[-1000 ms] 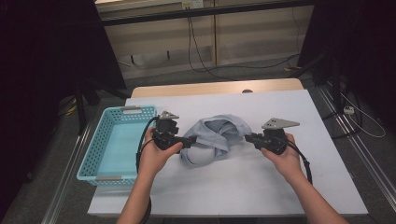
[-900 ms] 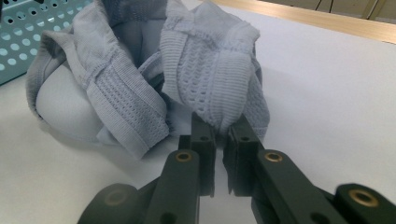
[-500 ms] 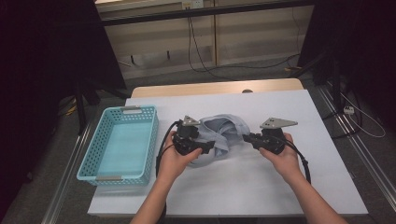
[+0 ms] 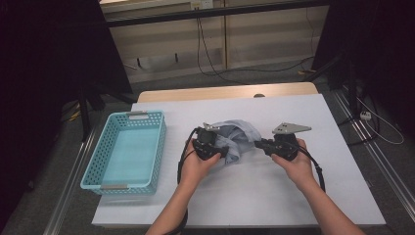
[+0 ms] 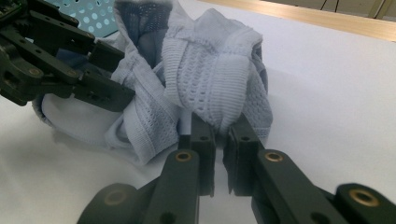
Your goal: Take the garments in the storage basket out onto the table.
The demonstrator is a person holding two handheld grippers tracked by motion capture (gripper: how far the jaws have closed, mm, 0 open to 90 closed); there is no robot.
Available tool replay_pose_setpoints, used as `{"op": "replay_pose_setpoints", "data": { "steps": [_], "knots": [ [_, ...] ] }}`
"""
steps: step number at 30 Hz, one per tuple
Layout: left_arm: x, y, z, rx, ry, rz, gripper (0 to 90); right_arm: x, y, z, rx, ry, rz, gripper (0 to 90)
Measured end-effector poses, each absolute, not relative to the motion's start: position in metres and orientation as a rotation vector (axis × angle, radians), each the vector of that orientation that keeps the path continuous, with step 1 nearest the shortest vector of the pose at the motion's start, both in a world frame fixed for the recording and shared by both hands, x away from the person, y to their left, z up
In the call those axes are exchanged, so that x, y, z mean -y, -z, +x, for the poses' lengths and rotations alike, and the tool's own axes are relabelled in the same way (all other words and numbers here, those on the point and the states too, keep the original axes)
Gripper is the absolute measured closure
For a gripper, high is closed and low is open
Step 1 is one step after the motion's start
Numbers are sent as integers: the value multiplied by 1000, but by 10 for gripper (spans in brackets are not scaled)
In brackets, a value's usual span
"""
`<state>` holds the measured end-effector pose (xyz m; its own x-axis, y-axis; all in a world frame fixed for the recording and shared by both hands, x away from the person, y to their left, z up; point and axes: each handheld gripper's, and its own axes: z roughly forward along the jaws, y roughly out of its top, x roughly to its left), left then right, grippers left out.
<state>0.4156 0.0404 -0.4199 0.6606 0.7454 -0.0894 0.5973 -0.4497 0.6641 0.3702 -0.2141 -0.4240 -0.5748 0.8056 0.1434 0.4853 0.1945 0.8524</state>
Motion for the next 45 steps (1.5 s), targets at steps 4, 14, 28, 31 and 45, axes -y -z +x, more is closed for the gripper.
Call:
{"op": "replay_pose_setpoints", "data": {
  "steps": [4, 14, 28, 31, 45],
  "knots": [
    [-43, 415, 415, -1031, -212, 2175, 638, 215, 424, 370, -2140, -1335, 1222, 838],
    [-66, 370, 412, -983, -90, 2125, 842, 228, 413, 368, -2066, -1376, 1255, 840],
    [-107, 316, 434, -991, -97, 2014, 845, 255, 361, 368, -1931, -1439, 1218, 844],
    [-110, 312, 440, -996, -120, 2029, 845, 253, 362, 369, -1939, -1432, 1218, 844],
    [-102, 313, 447, -996, -103, 2038, 846, 254, 364, 370, -1947, -1421, 1220, 844]
  ]
}}
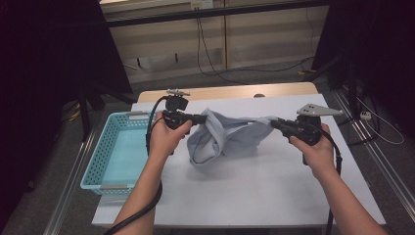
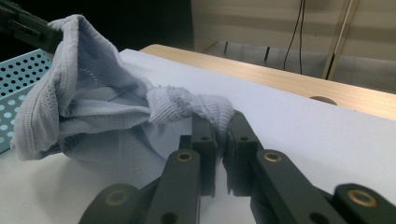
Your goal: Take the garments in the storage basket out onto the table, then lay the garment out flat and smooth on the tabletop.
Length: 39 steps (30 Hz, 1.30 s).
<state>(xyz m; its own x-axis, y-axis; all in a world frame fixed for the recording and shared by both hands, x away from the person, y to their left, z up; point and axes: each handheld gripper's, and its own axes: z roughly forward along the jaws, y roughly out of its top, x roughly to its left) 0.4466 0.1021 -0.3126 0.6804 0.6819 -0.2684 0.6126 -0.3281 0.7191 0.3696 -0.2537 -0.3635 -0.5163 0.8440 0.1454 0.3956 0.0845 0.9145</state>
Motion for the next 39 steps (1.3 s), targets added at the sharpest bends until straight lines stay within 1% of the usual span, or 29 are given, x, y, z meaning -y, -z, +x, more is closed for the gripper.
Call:
{"op": "replay_pose_setpoints", "data": {
  "steps": [10, 22, 29, 39],
  "knots": [
    [-104, 313, 448, -1001, -97, 2049, 847, 255, 365, 370, -1952, -1412, 1217, 845],
    [-96, 300, 451, -978, -79, 2046, 847, 265, 345, 366, -1930, -1424, 1200, 845],
    [-90, 293, 464, -974, -53, 2032, 847, 281, 334, 368, -1885, -1450, 1219, 845],
    [-86, 306, 495, -1008, -19, 2057, 847, 281, 349, 385, -1917, -1412, 1248, 845]
  ]
}}
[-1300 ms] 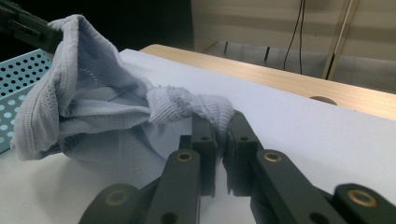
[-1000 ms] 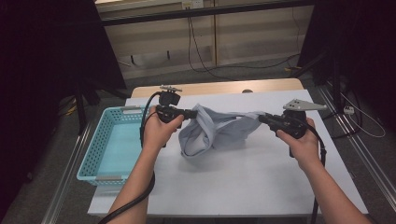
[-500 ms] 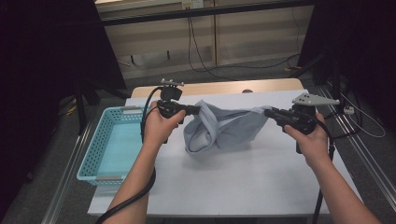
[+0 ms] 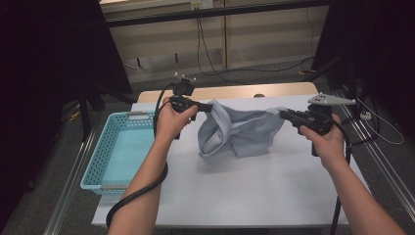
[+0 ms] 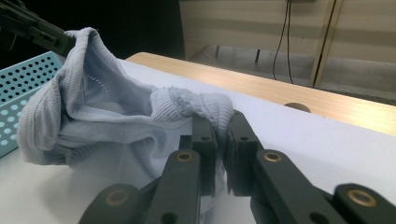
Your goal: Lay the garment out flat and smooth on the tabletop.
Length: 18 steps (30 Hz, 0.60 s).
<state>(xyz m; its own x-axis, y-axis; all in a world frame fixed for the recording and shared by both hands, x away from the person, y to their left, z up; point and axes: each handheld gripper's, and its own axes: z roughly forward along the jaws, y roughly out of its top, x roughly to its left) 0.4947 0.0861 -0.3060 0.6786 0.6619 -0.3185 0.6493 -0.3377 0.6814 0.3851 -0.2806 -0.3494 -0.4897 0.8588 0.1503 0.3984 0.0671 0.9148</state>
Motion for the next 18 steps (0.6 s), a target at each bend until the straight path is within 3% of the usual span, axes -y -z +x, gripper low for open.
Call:
{"op": "replay_pose_setpoints", "data": {
  "steps": [7, 11, 12, 13, 14, 15, 16, 18],
  "knots": [
    [-86, 303, 519, -1029, -49, 2055, 849, 273, 357, 416, -1968, -1357, 1275, 852],
    [-85, 298, 537, -1068, -117, 2022, 851, 268, 341, 449, -1843, -1371, 1295, 851],
    [-85, 299, 539, -1075, -152, 2002, 842, 264, 337, 457, -1828, -1365, 1280, 810],
    [-84, 301, 539, -1082, -182, 1984, 774, 258, 335, 463, -1815, -1344, 1263, 642],
    [-83, 304, 538, -1100, -200, 1980, 600, 253, 334, 466, -1800, -1304, 1281, 446],
    [-83, 307, 535, -1098, -238, 1987, 420, 248, 334, 465, -1818, -1268, 1278, 447],
    [-83, 310, 530, -1074, -260, 2005, 355, 245, 335, 462, -1849, -1271, 1253, 458],
    [-84, 316, 520, -1051, -251, 2021, 309, 241, 340, 449, -1860, -1285, 1223, 333]
  ]
}}
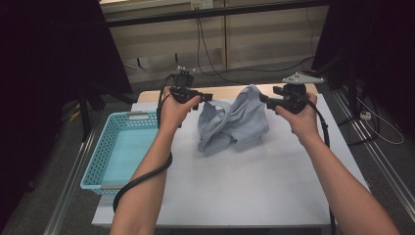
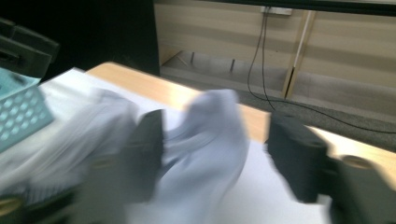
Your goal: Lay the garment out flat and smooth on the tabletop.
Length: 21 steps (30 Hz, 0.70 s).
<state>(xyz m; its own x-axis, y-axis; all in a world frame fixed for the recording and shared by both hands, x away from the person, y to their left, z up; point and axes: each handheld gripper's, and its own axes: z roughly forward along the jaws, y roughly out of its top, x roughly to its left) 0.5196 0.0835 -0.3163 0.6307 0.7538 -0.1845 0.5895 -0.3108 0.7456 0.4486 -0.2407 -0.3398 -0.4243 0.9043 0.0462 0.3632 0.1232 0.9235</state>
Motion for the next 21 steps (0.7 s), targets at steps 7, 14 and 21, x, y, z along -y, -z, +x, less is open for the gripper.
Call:
{"op": "replay_pose_setpoints", "data": {
  "steps": [7, 14, 21],
  "knots": [
    [-91, 345, 481, -1048, -209, 2042, 152, 242, 377, 411, -1981, -1217, 1230, 246],
    [-100, 369, 452, -1068, -201, 2042, 122, 238, 411, 387, -2042, -1198, 1247, 237],
    [-100, 389, 436, -1072, -202, 2072, 118, 230, 426, 379, -2067, -1198, 1248, 244]
  ]
}}
